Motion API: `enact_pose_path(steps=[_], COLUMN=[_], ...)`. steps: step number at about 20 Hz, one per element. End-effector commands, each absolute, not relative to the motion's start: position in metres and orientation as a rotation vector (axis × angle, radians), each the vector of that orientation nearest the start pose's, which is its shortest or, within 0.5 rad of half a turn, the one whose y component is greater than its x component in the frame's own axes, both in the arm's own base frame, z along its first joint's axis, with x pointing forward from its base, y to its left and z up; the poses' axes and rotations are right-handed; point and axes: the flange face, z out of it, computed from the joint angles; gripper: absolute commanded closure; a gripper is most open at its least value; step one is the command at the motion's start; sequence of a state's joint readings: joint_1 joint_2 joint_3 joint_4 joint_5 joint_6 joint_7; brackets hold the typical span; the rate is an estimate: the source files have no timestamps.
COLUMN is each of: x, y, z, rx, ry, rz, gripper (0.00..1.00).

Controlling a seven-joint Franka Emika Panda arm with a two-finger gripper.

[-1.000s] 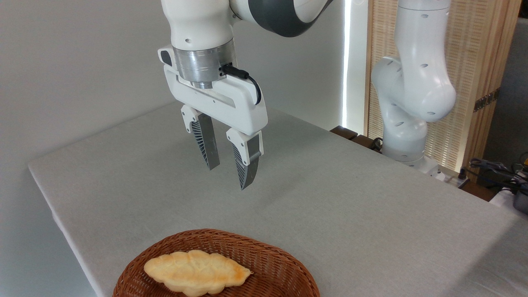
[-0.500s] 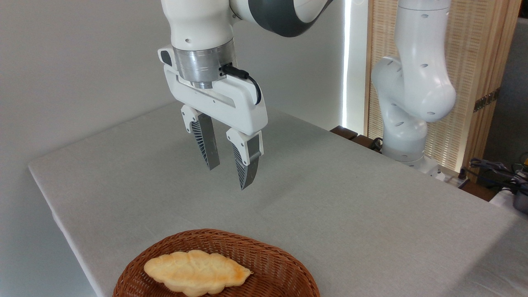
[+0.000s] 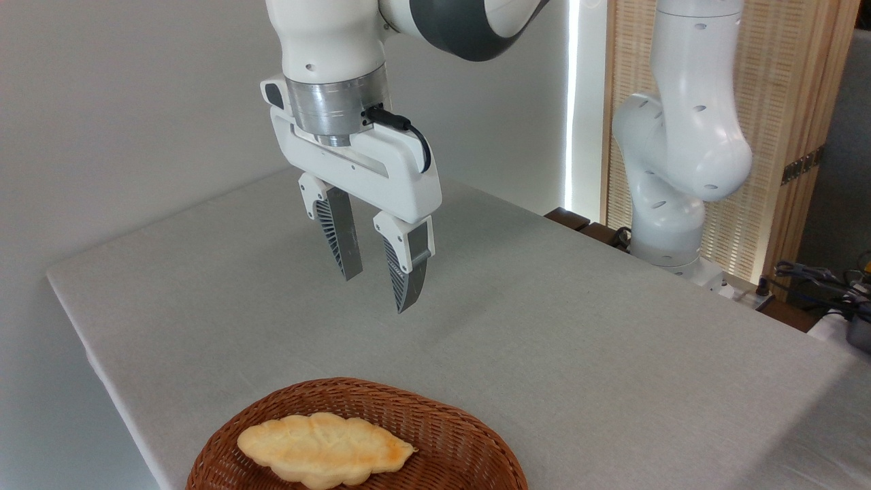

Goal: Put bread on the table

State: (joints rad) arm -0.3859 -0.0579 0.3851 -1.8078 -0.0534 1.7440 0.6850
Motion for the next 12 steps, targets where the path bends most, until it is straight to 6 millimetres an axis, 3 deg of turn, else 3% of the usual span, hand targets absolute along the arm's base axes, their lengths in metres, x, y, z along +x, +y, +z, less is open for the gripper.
enact_pose_path(steps=[1,12], x=[0.5439,0.5521], y=[0.001,0.0017], z=[0.5614,0.5599], rx=[-3.041,-3.01], ry=[1.094,1.082], rz=[-0.03,-0.083], gripper=[0.0,0.0])
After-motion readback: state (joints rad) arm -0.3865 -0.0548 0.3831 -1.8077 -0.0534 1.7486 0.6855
